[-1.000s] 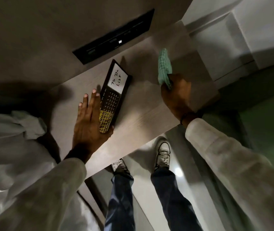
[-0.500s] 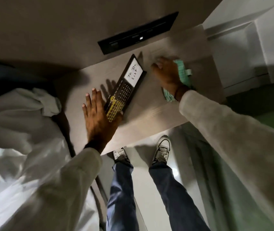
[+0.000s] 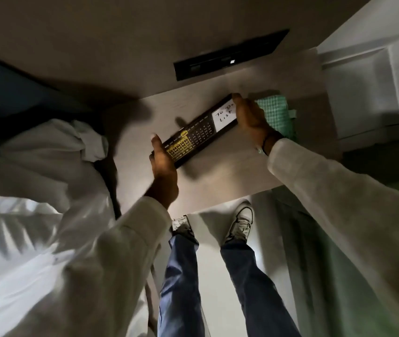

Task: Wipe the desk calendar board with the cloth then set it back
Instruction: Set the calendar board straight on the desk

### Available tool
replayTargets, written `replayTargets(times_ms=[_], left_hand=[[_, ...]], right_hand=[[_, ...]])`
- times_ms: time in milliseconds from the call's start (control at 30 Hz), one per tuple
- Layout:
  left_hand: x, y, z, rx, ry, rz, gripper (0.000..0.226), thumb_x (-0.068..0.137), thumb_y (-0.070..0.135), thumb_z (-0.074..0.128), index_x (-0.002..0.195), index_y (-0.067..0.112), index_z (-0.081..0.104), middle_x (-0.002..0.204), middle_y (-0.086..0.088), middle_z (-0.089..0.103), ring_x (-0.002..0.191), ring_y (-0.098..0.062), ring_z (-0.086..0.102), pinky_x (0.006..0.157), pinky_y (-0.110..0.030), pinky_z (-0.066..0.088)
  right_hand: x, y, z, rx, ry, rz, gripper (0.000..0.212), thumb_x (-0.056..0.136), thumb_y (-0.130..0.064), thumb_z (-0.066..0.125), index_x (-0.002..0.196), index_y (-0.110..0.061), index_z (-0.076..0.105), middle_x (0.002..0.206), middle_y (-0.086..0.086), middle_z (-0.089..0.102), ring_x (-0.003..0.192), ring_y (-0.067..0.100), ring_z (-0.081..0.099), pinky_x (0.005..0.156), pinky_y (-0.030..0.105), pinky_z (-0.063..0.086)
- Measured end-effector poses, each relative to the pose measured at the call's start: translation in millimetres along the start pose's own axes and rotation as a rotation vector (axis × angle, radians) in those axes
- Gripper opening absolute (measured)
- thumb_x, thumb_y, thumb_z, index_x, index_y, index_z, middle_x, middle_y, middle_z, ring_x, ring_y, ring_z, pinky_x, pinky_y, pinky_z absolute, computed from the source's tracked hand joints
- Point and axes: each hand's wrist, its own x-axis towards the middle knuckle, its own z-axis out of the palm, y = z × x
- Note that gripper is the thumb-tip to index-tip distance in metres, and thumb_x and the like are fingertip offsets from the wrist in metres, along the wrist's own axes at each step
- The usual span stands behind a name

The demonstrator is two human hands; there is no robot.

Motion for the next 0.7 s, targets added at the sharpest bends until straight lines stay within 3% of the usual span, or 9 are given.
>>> replayTargets(times_ms=[133, 267, 333, 433, 567, 633, 700], left_hand=[[21, 42, -6, 0.014, -0.050, 0.045, 0.078, 0.103, 0.071, 0.029, 0.155, 0.015, 0.044, 0.138, -0.007, 0.069, 0.109, -0.018, 0.071, 0.082, -0.025, 0.051], [34, 68, -8, -0.020, -0.068, 0.138, 0.072, 0.105, 0.067, 0.031, 0.152, 0.017, 0.052, 0.127, -0.005, 0.073, 0.115, -0.025, 0.074, 0.103, -0.039, 0.057], [37, 72, -10, 0.006, -0.053, 0.175, 0.067, 0.106, 0.065, 0.031, 0.144, 0.018, 0.060, 0.119, -0.002, 0.078, 0.110, -0.022, 0.076, 0.105, -0.038, 0.057], [41, 70, -11, 0.046, -0.055, 0.199, 0.061, 0.107, 0.064, 0.029, 0.127, 0.021, 0.069, 0.099, 0.005, 0.081, 0.090, -0.011, 0.079, 0.093, -0.029, 0.061], [43, 70, -11, 0.113, -0.037, 0.251, 0.064, 0.110, 0.058, 0.028, 0.141, 0.015, 0.064, 0.115, -0.003, 0.077, 0.083, -0.005, 0.078, 0.066, -0.013, 0.059], [45, 67, -11, 0.115, -0.038, 0.256, 0.065, 0.109, 0.059, 0.028, 0.142, 0.013, 0.062, 0.119, -0.003, 0.077, 0.077, -0.001, 0.077, 0.055, -0.007, 0.053], [48, 62, -14, 0.119, -0.014, 0.268, 0.062, 0.109, 0.059, 0.030, 0.136, 0.015, 0.064, 0.106, 0.004, 0.080, 0.074, 0.001, 0.076, 0.053, -0.006, 0.052]], right_hand=[[-1, -4, 0, 0.051, 0.004, 0.047, 0.063, 0.099, -0.057, 0.033, 0.122, -0.008, 0.065, 0.125, 0.014, 0.067, 0.116, 0.031, 0.062, 0.108, 0.045, 0.046], [0, -11, 10, 0.112, 0.052, 0.008, 0.053, 0.103, -0.045, 0.036, 0.114, -0.006, 0.070, 0.116, 0.014, 0.072, 0.108, 0.029, 0.067, 0.093, 0.037, 0.052], [2, -13, 13, 0.131, 0.068, -0.002, 0.047, 0.103, -0.039, 0.038, 0.113, -0.006, 0.070, 0.114, 0.014, 0.073, 0.106, 0.029, 0.068, 0.088, 0.036, 0.052], [6, -15, 15, 0.061, 0.079, -0.015, 0.040, 0.104, -0.031, 0.037, 0.119, -0.007, 0.066, 0.119, 0.014, 0.070, 0.105, 0.025, 0.065, 0.084, 0.032, 0.053], [12, -12, 19, 0.052, 0.076, -0.014, 0.035, 0.104, -0.020, 0.038, 0.123, -0.006, 0.064, 0.121, 0.011, 0.069, 0.098, 0.017, 0.062, 0.055, 0.003, 0.040], [13, -11, 19, 0.047, 0.080, -0.016, 0.034, 0.103, -0.021, 0.039, 0.123, -0.007, 0.064, 0.121, 0.010, 0.069, 0.097, 0.016, 0.061, 0.054, 0.002, 0.038], [13, -11, 21, 0.053, 0.091, -0.019, 0.034, 0.103, -0.023, 0.039, 0.121, -0.006, 0.063, 0.121, 0.011, 0.069, 0.099, 0.020, 0.064, 0.057, 0.001, 0.040]])
